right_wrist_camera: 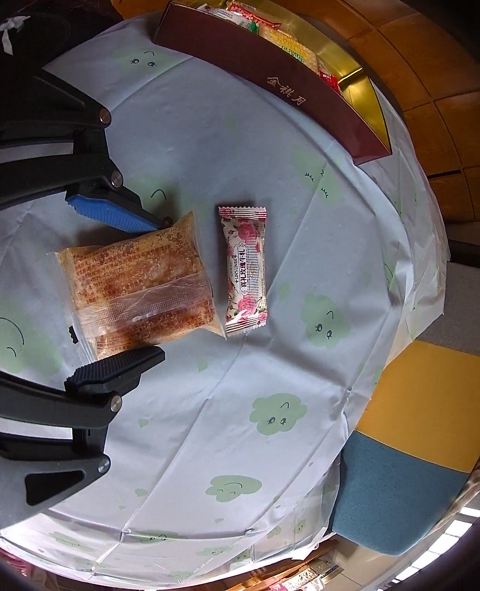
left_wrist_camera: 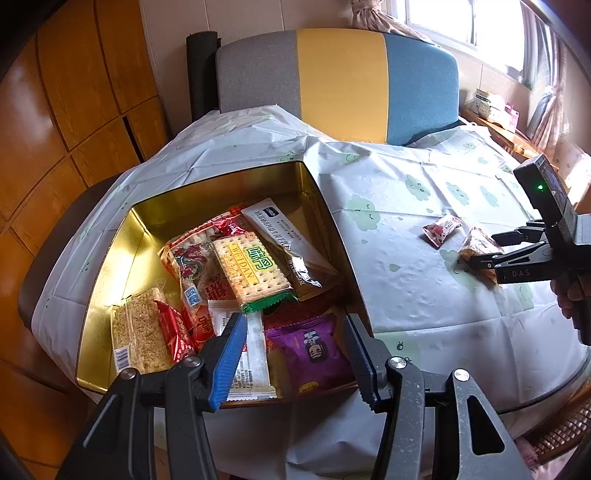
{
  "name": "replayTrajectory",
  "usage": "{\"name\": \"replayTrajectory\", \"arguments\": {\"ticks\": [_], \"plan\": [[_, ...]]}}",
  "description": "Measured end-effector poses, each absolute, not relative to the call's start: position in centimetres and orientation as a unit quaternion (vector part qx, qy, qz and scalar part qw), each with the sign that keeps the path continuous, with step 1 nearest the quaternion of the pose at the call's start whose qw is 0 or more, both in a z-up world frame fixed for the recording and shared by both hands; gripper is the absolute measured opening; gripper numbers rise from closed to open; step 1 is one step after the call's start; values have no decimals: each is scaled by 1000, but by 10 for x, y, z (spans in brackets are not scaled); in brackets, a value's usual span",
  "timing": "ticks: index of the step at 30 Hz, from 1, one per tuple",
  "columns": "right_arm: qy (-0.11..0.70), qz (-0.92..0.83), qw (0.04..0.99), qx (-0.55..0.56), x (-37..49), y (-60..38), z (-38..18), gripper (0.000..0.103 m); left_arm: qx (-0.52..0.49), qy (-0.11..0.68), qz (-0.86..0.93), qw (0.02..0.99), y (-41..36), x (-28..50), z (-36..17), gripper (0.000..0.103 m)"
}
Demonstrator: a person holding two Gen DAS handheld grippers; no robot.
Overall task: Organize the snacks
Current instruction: 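Move the right gripper back to the orange pastry on the table, then grasp the pink-wrapped candy bar with the left gripper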
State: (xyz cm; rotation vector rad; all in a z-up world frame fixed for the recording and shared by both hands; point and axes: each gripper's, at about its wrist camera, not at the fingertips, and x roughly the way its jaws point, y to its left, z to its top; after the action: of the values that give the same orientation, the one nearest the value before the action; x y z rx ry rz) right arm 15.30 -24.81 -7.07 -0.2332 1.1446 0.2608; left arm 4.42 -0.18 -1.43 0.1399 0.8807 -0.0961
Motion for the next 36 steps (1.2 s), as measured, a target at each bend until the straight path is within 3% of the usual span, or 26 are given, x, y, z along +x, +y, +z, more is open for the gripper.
{"name": "replayTrajectory", "arguments": {"ticks": [19,25,36], "plan": [[587,50,806,-67,157,-278,-76,64,105,430,-85,893,-47,51,-19,59],[582,59,809,-57,162,-278,-74,70,108,436,-95,888,-63,59,-21,59],[527,21,844,100,168,-328,-40,71,143,424,-135,884,-108,90,-19,59]]}}
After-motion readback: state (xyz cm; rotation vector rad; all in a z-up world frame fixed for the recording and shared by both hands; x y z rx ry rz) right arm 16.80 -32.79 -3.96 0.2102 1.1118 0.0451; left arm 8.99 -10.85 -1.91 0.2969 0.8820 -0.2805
